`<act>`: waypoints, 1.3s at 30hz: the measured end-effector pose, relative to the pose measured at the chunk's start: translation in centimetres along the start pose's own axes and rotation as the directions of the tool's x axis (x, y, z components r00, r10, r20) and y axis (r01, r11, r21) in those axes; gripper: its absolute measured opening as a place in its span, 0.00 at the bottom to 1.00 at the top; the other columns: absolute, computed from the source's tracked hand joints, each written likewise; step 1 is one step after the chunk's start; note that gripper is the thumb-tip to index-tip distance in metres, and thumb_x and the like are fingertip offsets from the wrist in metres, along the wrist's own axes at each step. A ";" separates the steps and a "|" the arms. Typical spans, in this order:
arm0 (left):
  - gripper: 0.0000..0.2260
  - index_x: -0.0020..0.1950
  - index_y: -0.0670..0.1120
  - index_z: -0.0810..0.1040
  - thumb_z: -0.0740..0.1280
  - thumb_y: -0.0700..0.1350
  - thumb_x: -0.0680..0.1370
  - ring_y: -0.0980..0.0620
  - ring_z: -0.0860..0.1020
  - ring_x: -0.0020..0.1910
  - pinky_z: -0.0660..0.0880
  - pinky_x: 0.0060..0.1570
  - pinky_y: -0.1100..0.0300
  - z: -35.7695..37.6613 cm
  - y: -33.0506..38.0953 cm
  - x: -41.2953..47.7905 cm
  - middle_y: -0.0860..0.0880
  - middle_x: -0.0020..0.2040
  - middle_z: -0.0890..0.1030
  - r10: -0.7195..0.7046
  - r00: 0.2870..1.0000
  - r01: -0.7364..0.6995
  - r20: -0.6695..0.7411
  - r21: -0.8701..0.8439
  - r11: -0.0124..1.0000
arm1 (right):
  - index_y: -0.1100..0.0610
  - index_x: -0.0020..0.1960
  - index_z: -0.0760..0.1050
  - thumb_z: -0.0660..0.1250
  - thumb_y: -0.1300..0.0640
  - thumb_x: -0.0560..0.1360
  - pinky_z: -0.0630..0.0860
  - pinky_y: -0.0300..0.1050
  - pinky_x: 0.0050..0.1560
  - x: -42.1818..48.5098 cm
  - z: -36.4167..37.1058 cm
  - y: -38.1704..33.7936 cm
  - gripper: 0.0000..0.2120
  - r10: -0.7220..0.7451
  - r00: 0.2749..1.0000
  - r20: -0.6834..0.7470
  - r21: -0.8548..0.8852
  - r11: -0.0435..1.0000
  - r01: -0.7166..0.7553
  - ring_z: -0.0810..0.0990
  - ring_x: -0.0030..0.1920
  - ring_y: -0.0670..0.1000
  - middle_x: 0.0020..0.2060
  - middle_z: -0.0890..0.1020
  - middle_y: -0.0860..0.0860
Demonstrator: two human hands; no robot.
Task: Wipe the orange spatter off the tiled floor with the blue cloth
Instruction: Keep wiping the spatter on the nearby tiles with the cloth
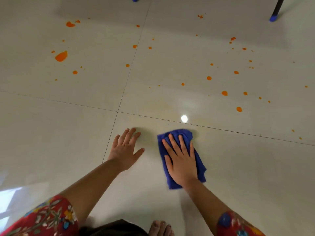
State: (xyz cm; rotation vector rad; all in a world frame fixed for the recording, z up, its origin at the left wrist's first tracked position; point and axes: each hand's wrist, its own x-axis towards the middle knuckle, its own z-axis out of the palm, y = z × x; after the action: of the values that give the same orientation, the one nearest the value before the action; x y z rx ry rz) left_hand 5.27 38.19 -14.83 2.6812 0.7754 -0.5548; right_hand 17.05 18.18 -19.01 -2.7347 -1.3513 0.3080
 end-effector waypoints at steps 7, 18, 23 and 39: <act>0.31 0.78 0.53 0.39 0.47 0.62 0.81 0.51 0.40 0.78 0.43 0.75 0.51 -4.0 -0.7 3.2 0.52 0.78 0.37 0.150 0.987 -0.160 0.060 0.240 0.958 | 0.43 0.79 0.44 0.37 0.42 0.79 0.44 0.65 0.74 4.8 -1.1 7.8 0.28 0.508 0.861 -0.010 0.060 0.860 -0.507 0.45 0.79 0.55 0.79 0.48 0.45; 0.31 0.78 0.53 0.40 0.50 0.61 0.81 0.48 0.49 0.78 0.51 0.75 0.50 -5.8 8.6 9.8 0.47 0.79 0.42 0.306 0.909 -0.383 0.284 0.278 0.881 | 0.49 0.77 0.58 0.49 0.47 0.80 0.59 0.61 0.71 -0.8 -1.8 8.1 0.26 0.368 0.930 0.012 0.006 0.930 -0.368 0.60 0.76 0.57 0.77 0.61 0.50; 0.29 0.79 0.53 0.47 0.51 0.60 0.81 0.48 0.62 0.74 0.61 0.69 0.55 -8.7 9.5 9.8 0.52 0.79 0.54 0.403 0.824 -0.508 0.399 0.202 0.838 | 0.56 0.75 0.63 0.49 0.67 0.77 0.72 0.49 0.65 4.8 -4.0 8.1 0.27 0.325 0.944 0.052 0.097 0.939 -0.329 0.67 0.72 0.59 0.75 0.61 0.52; 0.24 0.75 0.54 0.61 0.56 0.58 0.81 0.50 0.67 0.71 0.64 0.68 0.57 -11.9 5.5 9.9 0.51 0.75 0.64 0.453 0.841 -0.389 0.296 -0.252 0.886 | 0.50 0.65 0.77 0.58 0.66 0.80 0.68 0.34 0.63 1.3 -17.5 7.2 0.20 0.530 0.845 -0.074 0.507 0.750 -0.425 0.76 0.65 0.48 0.65 0.78 0.44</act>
State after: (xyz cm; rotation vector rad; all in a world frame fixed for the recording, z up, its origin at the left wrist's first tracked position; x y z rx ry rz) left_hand 19.43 42.65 -7.72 2.3757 0.1148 -0.7666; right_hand 27.19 15.20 -3.23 -2.5364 -0.4082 0.3087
